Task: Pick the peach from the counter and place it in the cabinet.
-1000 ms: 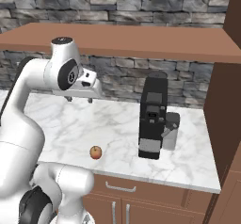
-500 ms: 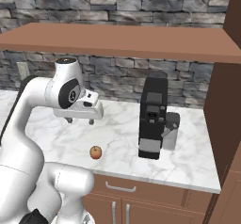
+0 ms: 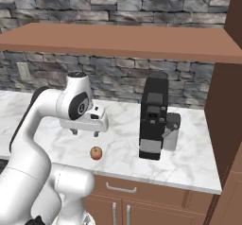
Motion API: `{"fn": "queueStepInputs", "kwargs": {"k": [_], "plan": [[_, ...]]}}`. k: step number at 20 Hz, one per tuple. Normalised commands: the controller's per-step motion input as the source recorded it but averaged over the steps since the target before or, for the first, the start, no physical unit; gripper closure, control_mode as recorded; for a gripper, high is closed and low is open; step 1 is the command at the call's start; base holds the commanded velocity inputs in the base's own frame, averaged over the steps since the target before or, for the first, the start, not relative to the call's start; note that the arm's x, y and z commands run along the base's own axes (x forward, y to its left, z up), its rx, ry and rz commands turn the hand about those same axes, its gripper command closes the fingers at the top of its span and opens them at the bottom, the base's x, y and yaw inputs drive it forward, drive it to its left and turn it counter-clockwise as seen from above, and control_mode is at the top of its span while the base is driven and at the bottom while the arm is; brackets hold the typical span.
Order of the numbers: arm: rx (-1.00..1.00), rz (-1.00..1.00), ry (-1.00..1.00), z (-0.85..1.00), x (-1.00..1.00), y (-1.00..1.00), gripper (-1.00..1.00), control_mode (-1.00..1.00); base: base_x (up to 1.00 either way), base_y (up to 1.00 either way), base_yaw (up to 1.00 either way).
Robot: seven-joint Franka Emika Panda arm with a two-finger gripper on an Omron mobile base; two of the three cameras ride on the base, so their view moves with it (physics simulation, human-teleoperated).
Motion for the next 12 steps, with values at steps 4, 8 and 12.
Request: {"fn": "queueStepInputs", "kwargs": {"k": [4, 8, 12], "plan": [[0.06, 0.0, 0.0, -0.33, 0.24, 0.0, -1.0, -1.0, 0.0, 0.0, 0.0], [0.02, 0.0, 0.0, -0.36, 0.39, 0.0, -1.0, -1.0, 0.0, 0.0, 0.0], [0.01, 0.0, 0.0, -0.36, 0.42, 0.0, -1.0, -1.0, 0.0, 0.0, 0.0]]}}
